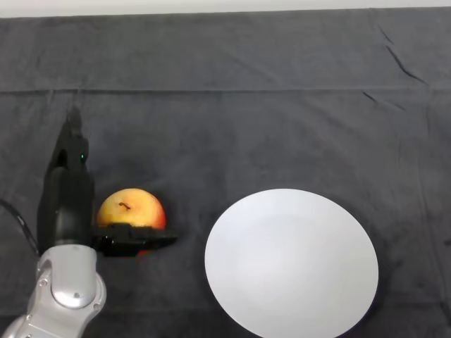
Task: Move the apple to the plate
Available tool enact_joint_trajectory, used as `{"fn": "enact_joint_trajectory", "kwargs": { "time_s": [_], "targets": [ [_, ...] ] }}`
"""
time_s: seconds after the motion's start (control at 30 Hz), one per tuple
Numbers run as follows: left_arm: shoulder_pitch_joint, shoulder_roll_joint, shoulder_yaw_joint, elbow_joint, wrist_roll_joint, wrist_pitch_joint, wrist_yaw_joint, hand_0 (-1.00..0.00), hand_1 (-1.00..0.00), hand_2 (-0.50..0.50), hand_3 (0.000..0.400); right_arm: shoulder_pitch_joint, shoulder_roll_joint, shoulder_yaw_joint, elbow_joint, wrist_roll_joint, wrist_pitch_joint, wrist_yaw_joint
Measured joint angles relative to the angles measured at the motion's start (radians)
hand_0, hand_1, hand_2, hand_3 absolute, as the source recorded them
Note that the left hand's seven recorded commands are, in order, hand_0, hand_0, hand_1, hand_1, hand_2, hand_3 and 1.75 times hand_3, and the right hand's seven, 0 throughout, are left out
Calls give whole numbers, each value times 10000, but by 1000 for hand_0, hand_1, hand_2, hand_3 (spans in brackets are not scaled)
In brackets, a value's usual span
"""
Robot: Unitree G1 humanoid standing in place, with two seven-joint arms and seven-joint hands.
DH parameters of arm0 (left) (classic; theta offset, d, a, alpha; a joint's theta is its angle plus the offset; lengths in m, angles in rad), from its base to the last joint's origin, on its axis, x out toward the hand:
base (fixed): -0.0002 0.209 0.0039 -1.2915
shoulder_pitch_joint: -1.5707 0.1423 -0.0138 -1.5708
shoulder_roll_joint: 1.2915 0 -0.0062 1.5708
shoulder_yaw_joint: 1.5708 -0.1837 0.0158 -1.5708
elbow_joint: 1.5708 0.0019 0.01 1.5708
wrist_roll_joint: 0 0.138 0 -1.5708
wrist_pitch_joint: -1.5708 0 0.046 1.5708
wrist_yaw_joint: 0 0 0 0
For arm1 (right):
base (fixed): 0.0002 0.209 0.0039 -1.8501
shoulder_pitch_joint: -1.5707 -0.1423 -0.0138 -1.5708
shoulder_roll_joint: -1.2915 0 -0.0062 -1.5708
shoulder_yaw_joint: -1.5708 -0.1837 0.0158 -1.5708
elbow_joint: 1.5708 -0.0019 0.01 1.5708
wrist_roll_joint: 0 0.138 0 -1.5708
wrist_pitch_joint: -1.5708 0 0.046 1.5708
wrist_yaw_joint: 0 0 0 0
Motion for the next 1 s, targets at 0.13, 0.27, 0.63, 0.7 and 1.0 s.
{"fn": "enact_joint_trajectory", "kwargs": {
  "time_s": [0.13, 0.27, 0.63, 0.7, 1.0],
  "targets": [
    [-7, -1, -158, 2, 243, 234, -63, 0, 0, 0, 0, 0, 0, 0, 0, 0, 0, 0],
    [-37, -5, -246, 5, 302, 476, -231, 0, 0, 0, 0, 0, 0, -1, 0, 0, 0, 0],
    [-62, -4, -368, 3, 429, 669, -586, -1000, -1000, 0, 400, 0, 0, -1, 0, 0, 0, 0],
    [-96, -4, -376, 2, 543, 669, -613, -1000, -1000, 0, 400, 0, 0, -1, 0, 0, 0, 0],
    [-202, -5, -439, -721, 738, 1486, -947, -1000, -1000, 0, 400, 0, 0, -1, 0, 0, 0, 0]
  ]
}}
